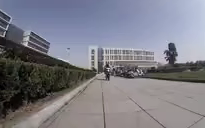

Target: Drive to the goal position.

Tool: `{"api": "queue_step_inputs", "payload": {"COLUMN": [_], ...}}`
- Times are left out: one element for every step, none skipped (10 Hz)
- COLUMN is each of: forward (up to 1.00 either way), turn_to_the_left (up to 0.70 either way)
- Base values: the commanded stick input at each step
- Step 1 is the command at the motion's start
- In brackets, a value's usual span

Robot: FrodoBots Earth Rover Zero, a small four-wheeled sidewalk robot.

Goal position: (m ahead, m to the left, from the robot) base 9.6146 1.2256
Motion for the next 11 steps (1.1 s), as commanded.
{"api": "queue_step_inputs", "payload": {"forward": [0.50, 0.50, 0.50, 0.50, 0.50, 0.50, 0.50, 0.50, 0.50, 0.50, 0.50], "turn_to_the_left": [0.00, 0.00, 0.00, 0.00, 0.00, 0.00, 0.00, 0.00, 0.00, 0.00, 0.00]}}
